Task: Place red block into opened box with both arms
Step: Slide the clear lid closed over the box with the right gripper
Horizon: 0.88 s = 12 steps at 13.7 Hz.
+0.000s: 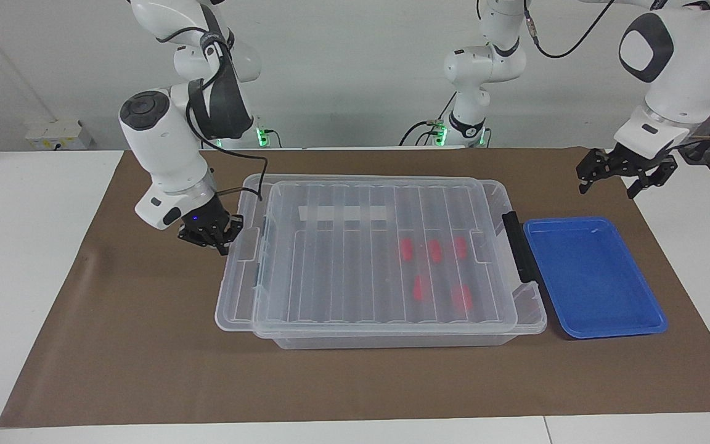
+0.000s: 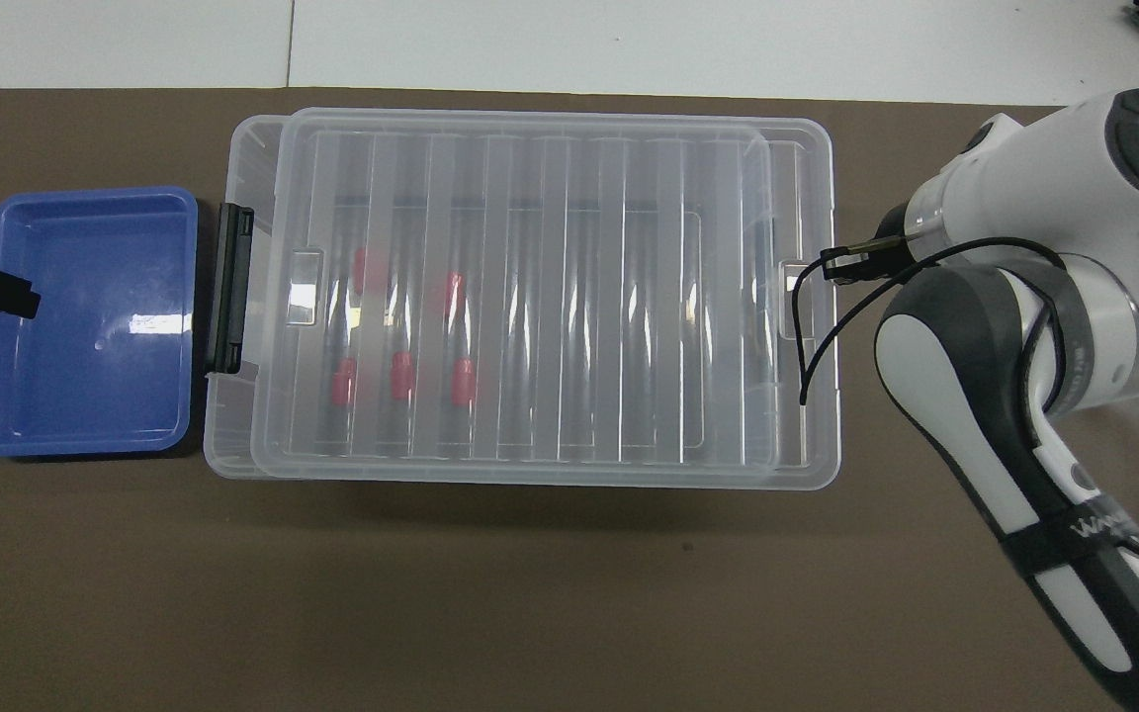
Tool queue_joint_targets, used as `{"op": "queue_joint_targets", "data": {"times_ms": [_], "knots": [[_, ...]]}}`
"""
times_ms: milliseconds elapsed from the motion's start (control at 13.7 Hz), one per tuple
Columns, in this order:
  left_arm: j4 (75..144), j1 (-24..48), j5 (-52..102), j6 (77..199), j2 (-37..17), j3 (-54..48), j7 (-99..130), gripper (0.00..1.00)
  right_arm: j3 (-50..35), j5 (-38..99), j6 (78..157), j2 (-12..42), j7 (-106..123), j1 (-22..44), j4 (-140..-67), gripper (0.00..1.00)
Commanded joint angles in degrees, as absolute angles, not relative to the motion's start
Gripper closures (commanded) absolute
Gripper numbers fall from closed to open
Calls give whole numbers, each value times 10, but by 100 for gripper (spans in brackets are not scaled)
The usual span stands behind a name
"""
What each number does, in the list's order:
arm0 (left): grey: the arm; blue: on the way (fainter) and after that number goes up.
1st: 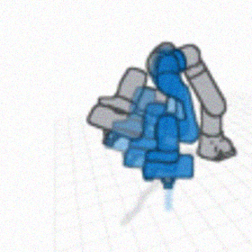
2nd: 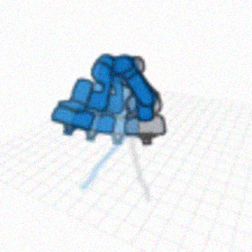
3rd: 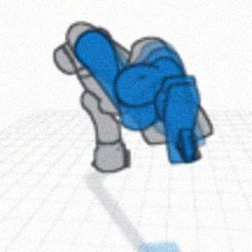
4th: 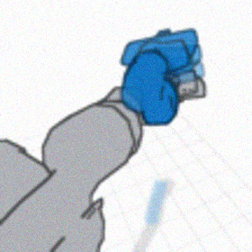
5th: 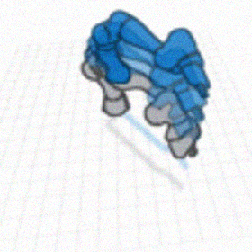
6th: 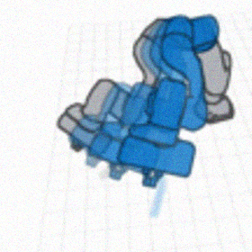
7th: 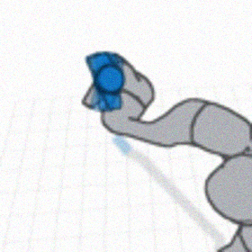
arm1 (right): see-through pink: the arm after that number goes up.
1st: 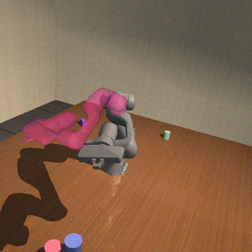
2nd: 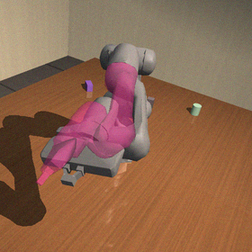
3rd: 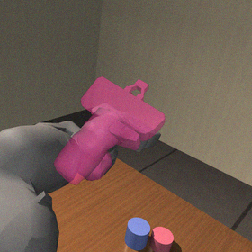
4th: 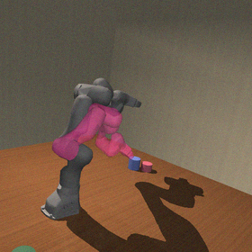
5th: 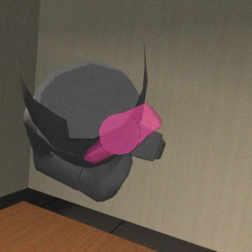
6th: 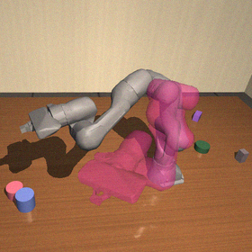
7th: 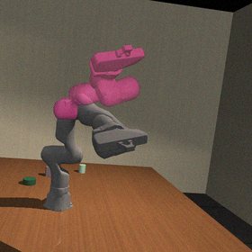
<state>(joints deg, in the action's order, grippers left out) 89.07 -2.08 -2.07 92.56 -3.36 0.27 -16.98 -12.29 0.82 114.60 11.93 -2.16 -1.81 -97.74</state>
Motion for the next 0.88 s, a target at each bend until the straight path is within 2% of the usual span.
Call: {"op": "queue_joint_targets", "data": {"times_ms": [0,293,805], "knots": [[916,-16,-18,918,-10,7,-177,0,-146,18,1143,116,-43,-24,-984,100],[925,41,-18,938,0,11,-176,0,-155,18,1143,116,-57,-13,-985,100],[944,50,-16,925,33,11,-174,0,-155,18,1139,116,-60,-14,-983,100]]}}
